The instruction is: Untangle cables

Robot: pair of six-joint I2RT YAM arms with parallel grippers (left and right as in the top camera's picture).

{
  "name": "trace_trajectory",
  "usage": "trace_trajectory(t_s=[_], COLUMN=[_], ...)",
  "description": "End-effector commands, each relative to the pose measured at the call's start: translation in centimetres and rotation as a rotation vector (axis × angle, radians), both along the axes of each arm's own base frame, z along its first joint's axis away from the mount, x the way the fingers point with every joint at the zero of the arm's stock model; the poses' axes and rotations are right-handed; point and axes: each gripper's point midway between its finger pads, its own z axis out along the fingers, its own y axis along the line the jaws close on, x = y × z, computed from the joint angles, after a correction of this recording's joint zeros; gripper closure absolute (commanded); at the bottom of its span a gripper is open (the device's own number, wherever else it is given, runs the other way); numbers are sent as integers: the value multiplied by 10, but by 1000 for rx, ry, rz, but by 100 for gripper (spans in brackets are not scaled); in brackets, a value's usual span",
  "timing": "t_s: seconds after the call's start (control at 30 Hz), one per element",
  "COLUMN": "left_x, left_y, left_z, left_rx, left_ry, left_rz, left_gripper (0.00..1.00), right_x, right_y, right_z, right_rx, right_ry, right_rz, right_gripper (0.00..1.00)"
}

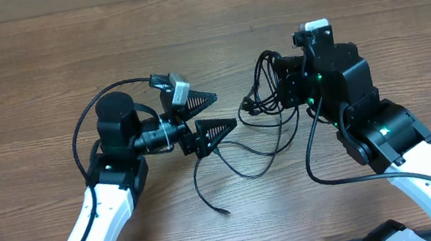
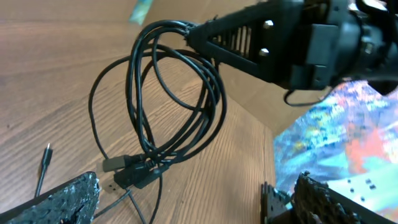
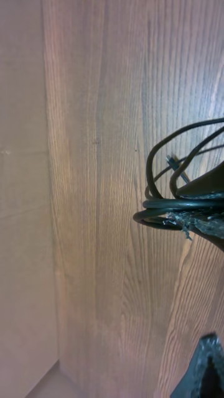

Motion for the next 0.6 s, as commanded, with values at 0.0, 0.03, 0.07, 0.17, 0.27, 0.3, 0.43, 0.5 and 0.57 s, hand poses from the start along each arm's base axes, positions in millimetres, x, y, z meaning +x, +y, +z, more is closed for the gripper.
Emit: trace_trajectory(t_s=[0.0,0.03,0.07,0.17,0.27,0.3,0.43,0.5,0.57], left_x=[2,0,-2,-11,-15,-15,-9,-4,1], left_y=[-11,-17,-20,-32,-37,-38,-42,-47,-55], left_z=[2,1,1,0,1,2,1,-3,-7], left_rx=[-6,-2,1,4,4,3,16,39,70], left_ry=[51,54,53,52,47,39,24,17,1], left_rz=[33,32,31,-5,-20,-14,36,93,172], left_gripper=[0,0,0,0,0,0,0,0,0], right_x=[3,4,5,7,7,7,7,7,5], right_y=[4,5,6,6,6,6,7,11,17], right_z=[20,18,16,11,12,12,13,15,18], right_rx=[71,70,68,63,63,63,70,89,110], right_ry=[-27,-21,-16,-5,-6,-7,-12,-13,-16], right_rz=[-9,-7,-6,-7,-7,-7,-5,12,43], right_gripper=[96,96,96,96,96,96,96,96,96])
